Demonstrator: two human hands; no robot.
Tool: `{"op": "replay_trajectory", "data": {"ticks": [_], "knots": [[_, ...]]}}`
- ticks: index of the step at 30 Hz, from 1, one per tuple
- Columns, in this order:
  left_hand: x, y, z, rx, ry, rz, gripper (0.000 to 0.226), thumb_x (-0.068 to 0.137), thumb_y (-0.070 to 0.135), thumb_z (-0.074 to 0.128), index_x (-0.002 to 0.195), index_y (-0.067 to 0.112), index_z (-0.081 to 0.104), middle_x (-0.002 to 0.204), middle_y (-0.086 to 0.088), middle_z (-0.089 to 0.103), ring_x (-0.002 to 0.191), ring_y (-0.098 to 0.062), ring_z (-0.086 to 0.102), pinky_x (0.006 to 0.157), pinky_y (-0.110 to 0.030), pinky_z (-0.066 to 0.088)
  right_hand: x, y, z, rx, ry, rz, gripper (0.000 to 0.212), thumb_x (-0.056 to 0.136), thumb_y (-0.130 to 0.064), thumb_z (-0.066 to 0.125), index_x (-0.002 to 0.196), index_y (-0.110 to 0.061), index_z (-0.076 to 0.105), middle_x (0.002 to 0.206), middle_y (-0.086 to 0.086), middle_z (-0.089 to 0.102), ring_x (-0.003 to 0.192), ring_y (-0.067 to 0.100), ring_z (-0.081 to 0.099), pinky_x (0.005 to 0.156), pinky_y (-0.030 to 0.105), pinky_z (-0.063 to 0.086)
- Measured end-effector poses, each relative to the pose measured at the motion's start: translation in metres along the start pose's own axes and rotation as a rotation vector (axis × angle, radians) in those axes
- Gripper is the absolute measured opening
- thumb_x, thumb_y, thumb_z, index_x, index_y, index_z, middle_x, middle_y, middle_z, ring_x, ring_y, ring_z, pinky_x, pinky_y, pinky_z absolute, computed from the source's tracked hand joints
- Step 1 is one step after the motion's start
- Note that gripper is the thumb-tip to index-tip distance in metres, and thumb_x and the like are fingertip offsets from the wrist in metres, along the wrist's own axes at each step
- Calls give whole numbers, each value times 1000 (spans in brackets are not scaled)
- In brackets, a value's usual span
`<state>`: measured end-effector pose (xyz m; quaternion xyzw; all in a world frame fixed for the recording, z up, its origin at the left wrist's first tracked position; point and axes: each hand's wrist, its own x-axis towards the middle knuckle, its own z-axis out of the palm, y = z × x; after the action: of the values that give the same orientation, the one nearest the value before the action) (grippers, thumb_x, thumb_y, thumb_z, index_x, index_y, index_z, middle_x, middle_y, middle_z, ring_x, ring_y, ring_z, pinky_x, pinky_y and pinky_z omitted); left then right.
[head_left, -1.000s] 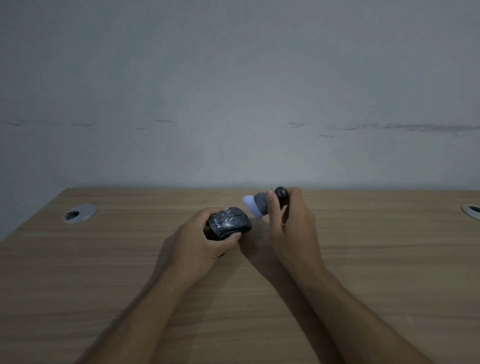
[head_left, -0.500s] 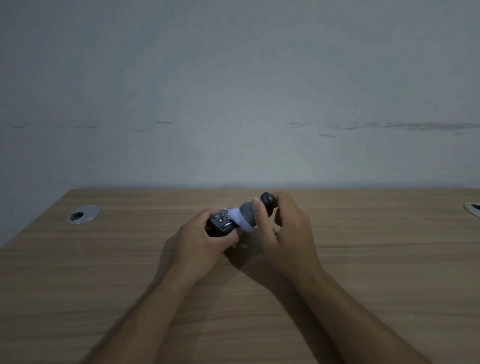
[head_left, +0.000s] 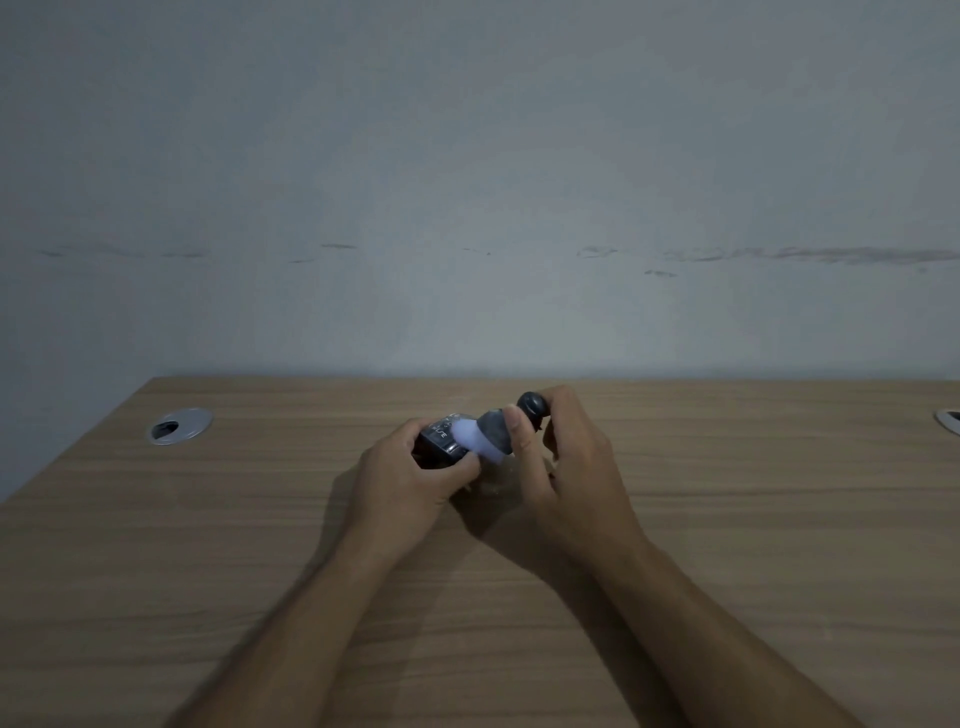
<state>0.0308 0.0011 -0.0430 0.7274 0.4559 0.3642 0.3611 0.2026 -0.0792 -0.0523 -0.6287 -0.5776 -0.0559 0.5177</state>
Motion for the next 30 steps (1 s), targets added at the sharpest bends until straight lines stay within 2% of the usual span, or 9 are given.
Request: {"op": "replay_trajectory", "data": {"ticks": [4,9,10,13,16,20,22,26,30], "knots": [[1,1,1,-38,32,-7,30,81,44,91,105,28,82,86,12,82,81,9,73,60,-4,47,4,12,-2,-8,21,103,15,112,-32,57,110,-17,58,96,-1,59,75,10,55,68,24,39],[0,0,1,-24,15,-1,30,81,45,92,105,32,80,87,14,81,81,15,71,60,-4,48,5,1,-7,128,21,69,18,112,-38,48,113,-20,51,104,2,62,88,4,64,73,11,44],[0,1,0,-20,19,-4,28,81,43,92,104,31,80,86,13,81,79,12,72,61,-8,50,4,-1,-6,140,-22,42,21,112,-39,47,114,-18,51,102,0,61,86,4,63,72,11,44],[4,-5,1,-42,42,-14,30,77,37,93,103,29,81,87,12,83,81,0,77,74,-37,64,1,0,-1,132,-111,4,18,113,-35,47,116,-18,52,101,-4,57,86,2,60,73,12,43],[5,-7,1,-71,77,13,32,75,43,96,100,30,80,87,16,83,81,2,77,72,-26,61,3,9,1,100,-70,72,16,111,-43,47,115,-27,49,103,-2,60,83,7,60,73,20,44],[4,-5,1,-60,65,55,41,77,40,96,113,33,76,98,17,81,89,5,74,72,-10,51,6,8,-7,94,66,148,15,112,-36,56,115,-22,56,96,-17,59,83,-8,61,70,8,42],[3,-4,0,-27,46,72,45,79,34,96,118,36,73,102,18,78,94,7,71,68,-2,46,5,0,-8,107,109,125,20,110,-35,61,114,-15,60,84,-19,55,73,-5,58,65,8,40],[0,-3,-1,16,-17,109,49,80,26,95,121,38,71,106,20,76,93,11,68,67,0,45,1,-8,-1,87,85,60,33,106,-48,59,110,-15,63,81,-19,48,66,-1,52,63,11,36],[0,-2,-2,-1,-14,128,51,82,33,94,127,38,70,114,19,76,101,7,68,71,2,44,1,10,4,-23,84,128,25,108,-42,63,113,-18,68,96,-4,62,73,8,49,70,25,40]]}}
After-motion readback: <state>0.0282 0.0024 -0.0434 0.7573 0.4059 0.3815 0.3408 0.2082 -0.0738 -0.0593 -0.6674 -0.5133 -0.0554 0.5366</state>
